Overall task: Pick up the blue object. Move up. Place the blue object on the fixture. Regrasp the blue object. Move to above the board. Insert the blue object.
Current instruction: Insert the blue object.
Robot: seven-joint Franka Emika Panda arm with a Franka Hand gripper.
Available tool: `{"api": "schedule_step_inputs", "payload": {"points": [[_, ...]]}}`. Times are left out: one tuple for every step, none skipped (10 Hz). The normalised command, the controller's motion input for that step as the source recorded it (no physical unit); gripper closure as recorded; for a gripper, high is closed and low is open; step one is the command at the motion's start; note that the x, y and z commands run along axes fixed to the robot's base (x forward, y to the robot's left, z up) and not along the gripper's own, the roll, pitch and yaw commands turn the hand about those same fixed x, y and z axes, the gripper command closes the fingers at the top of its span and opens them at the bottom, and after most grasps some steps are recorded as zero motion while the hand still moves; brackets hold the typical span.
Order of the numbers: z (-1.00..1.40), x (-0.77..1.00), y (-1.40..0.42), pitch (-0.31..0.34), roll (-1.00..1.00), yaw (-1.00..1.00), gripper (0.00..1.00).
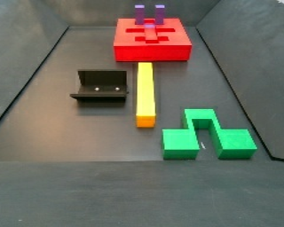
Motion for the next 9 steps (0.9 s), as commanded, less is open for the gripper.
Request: {"api": "schedule_step_inputs", "payload": {"points": [[-0.48,-0.09,0.00,-0.153,-0.27,0.01,1.00],[-0.55,-0.06,0.00,-0.173,-0.23,0.00,1.00],[-0.64,0.00,-0.05,-0.204,-0.14,0.02,1.00],[-0.65,0.00,-0.25,-0.229,0.00,0.06,1.00],[-0.63,0.00,-0.23,-0.213,0.04,0.05,1.00],[-0.52,0.00,-0.11,-0.164,0.00,0.03,1.00],[-0.45,-0.07,0.00,-0.174,-0.04,0.09,1.00],[-0.33,-0.14,0.00,-0.160,-0.06,0.18,1.00],[-0.28,-0.22,0.00,-0.160,-0.04,0.23,1.00]]}}
